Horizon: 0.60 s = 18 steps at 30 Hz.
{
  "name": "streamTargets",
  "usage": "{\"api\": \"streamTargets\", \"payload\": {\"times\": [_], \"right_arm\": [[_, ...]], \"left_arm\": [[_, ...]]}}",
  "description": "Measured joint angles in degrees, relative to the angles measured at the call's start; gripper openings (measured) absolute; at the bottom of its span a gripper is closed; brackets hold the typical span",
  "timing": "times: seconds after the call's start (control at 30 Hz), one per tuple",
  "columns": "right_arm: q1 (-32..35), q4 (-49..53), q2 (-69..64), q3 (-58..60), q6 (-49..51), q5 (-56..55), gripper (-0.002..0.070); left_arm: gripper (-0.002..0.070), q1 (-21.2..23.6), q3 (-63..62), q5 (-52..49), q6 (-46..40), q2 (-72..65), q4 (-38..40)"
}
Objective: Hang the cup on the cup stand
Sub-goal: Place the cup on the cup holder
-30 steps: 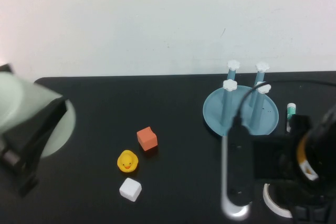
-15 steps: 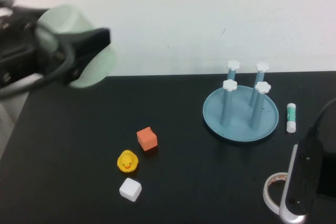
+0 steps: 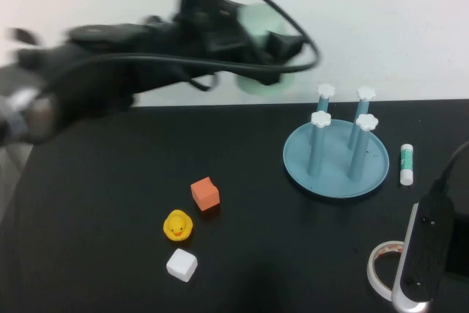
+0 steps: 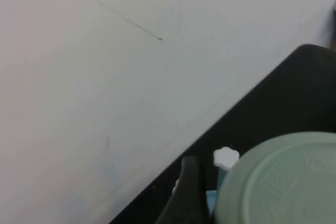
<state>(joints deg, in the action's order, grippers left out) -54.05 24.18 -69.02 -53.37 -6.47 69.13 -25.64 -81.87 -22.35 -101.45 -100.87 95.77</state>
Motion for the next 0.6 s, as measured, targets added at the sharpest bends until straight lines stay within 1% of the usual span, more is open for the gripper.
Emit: {"api": "streamTargets", "payload": {"times": [0.13, 0.3, 0.6], "right_arm": [[0.0, 0.0, 0.0, 0.0, 0.0, 0.04, 0.0], [0.0, 0.0, 0.09, 0.0, 0.0, 0.04, 0.0], [0.0, 0.0, 0.09, 0.0, 0.0, 0.04, 0.0]], "left_arm": [[0.0574, -1.98, -9.98, 0.0, -0.25, -10.43, 0.51], [0.0574, -2.03, -22.79, 0.0, -0.42, -22.37, 1.46], [0.0571, -2.97, -42.24, -1.27, -0.42, -37.77, 1.57]]}}
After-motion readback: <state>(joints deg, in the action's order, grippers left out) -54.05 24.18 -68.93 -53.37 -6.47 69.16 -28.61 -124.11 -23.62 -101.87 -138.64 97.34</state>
